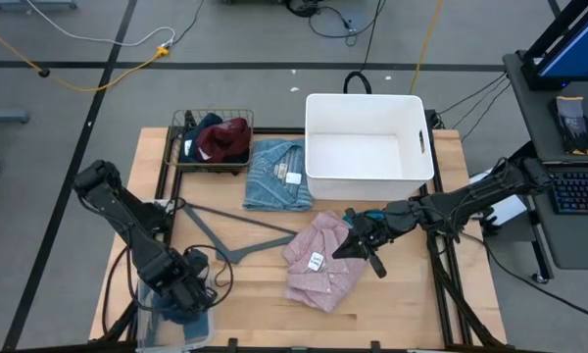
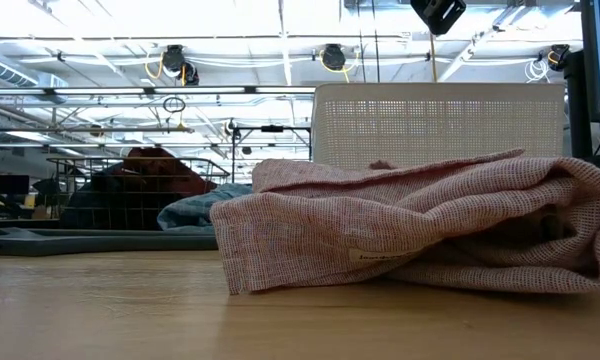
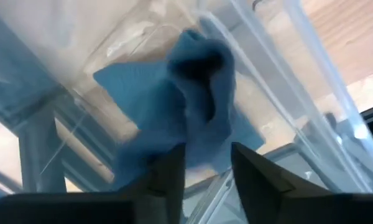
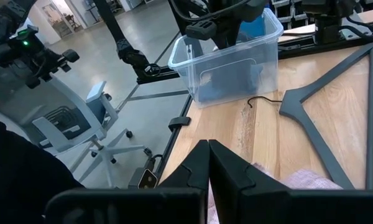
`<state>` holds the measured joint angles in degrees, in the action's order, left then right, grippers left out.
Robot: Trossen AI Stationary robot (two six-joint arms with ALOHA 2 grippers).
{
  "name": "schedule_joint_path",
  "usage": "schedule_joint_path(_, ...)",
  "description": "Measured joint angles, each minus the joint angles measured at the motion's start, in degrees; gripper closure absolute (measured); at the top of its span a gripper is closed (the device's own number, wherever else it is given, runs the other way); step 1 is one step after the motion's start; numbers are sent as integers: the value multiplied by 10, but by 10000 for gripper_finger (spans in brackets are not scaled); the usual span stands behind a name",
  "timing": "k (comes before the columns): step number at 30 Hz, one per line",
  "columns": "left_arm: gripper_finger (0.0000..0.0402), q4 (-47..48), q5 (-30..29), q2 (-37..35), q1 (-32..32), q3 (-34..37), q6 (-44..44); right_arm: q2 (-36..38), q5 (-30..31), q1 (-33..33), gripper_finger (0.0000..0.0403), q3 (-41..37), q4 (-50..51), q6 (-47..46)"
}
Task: Pick & Place Cloths
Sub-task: Put the dark blue sock into the transparent bin, then put the red shirt into the white bin
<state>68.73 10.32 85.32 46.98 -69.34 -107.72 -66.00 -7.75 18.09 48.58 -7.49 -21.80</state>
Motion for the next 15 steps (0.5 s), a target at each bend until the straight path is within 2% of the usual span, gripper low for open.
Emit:
schedule_joint_path(8, 191, 0, 51, -12, 0, -15, 28, 0, -16, 0, 401, 0, 0, -47)
schedule_joint_path(12, 183, 1, 26, -33, 0, -40, 22, 0, -16, -2, 397, 0, 0, -47)
schedule_joint_path(15, 192, 1, -32, -48, 0, -68, 21, 0, -26, -2, 400, 0, 1, -20)
